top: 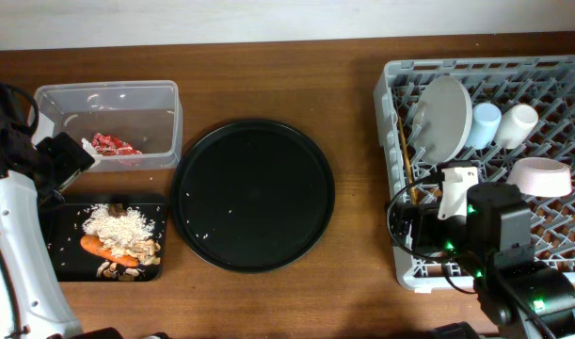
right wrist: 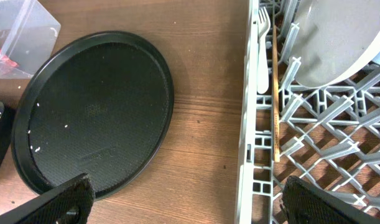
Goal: Sort waste into correct bins and load items into the dishwasher rack
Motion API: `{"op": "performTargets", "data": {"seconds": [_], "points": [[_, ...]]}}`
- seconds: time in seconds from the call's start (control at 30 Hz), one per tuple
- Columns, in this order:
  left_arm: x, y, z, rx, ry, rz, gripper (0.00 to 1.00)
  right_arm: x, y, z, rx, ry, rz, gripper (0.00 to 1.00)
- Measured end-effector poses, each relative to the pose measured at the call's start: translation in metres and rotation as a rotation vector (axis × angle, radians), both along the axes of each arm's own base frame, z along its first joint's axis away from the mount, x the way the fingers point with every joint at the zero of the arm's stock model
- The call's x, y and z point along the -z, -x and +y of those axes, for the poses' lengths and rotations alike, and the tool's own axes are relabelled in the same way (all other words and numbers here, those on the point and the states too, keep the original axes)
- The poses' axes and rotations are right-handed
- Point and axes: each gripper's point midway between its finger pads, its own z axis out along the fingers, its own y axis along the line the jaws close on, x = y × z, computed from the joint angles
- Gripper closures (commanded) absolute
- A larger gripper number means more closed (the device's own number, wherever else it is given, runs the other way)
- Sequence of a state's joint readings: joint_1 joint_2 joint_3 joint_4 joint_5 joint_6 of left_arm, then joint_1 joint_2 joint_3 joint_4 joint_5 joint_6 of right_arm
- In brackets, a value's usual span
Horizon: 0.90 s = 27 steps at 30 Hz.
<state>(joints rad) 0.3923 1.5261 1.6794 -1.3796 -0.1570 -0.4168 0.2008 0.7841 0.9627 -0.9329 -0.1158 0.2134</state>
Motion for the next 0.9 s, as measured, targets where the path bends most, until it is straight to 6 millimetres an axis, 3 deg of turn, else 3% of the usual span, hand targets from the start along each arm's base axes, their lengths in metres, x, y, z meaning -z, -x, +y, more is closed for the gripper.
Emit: {"op": "performTargets", "data": {"seconds": [0.2,0.3,0.4,0.47,0.57,0.7,0.77,0.9], "points": [[0.0,0.0,0.0,0.0,0.0,0.0,0.01,0.021,-0.004,-0.004,-0.01,0.066,0.074,0.01],[0.0,0.0,0.0,0.0,0.0,0.0,0.01,0.002,-0.017,-0.001,-0.022,0.029,-0.156,0.01],[0.0,0.0,0.0,0.0,0.0,0.001,0.01,-0.017,-0.012,-0.001,-0.022,-0.035,-0.474,0.01],[0.0,0.0,0.0,0.0,0.0,0.001,0.01,-0.017,-0.01,0.0,-0.025,-0.072,-0.673,0.01],[0.0,0.0,0.0,0.0,-0.001,-0.001,0.01,-0.005,-0.002,-0.003,-0.017,-0.097,-0.853,0.01],[0.0,0.0,0.0,0.0,0.0,0.0,0.01,0.024,-0.005,-0.016,0.035,-0.073,-0.868,0.01],[0.0,0.0,0.0,0.0,0.0,0.0,0.01,0.037,-0.01,-0.034,0.113,-0.036,-0.843,0.01],[0.0,0.0,0.0,0.0,0.0,0.0,0.01,0.045,-0.014,-0.067,0.282,0.033,-0.818,0.01]]}}
